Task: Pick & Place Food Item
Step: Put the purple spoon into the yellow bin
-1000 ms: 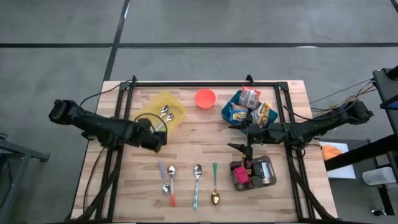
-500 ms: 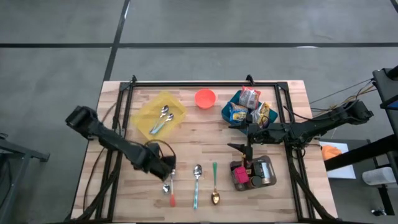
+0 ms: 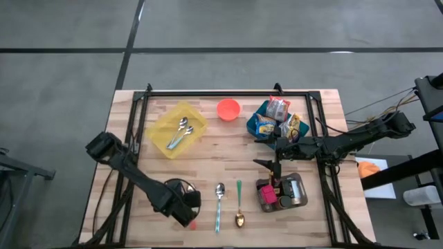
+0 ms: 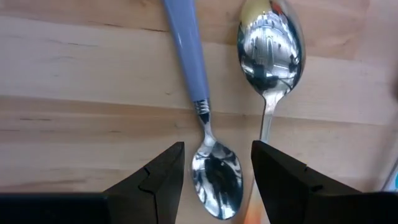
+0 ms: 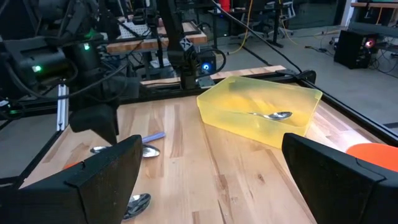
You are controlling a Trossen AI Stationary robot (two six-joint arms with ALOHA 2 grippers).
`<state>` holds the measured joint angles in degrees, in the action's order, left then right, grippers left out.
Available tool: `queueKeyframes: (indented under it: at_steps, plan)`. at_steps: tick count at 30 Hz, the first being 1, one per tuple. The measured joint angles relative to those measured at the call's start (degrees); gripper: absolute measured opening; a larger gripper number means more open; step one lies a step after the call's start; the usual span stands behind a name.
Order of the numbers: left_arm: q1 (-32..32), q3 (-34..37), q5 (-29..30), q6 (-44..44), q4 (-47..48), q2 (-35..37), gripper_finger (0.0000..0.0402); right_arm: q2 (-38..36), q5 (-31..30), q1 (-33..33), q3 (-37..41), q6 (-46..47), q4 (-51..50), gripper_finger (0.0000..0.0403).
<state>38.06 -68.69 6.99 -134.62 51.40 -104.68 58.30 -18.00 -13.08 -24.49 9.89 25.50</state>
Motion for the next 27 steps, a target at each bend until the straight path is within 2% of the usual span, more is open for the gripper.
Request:
queueKeyframes:
  at_steps: [11,21,24,27]
  plan:
    - [-0.02,3.14,-0.6,-1.11,-3.02,-0.18,0.0187,0.0,0.0,-0.02,0.0,0.0,0.0,0.0381]
    - [-0.02,8.32,-0.4,-1.89,-11.1,0.02,0.0186,0.0,-0.02,0.0,0.0,0.0,0.0,0.0381]
    - [-0.02,8.49,-0.6,-1.96,-11.14,0.06,0.0172,0.0,0.0,0.0,0.0,0.0,0.0,0.0381]
    - [-0.01,8.51,-0.7,-1.96,-10.87,0.04,0.0141,0.0,0.0,-0.02,0.0,0.0,0.0,0.0381]
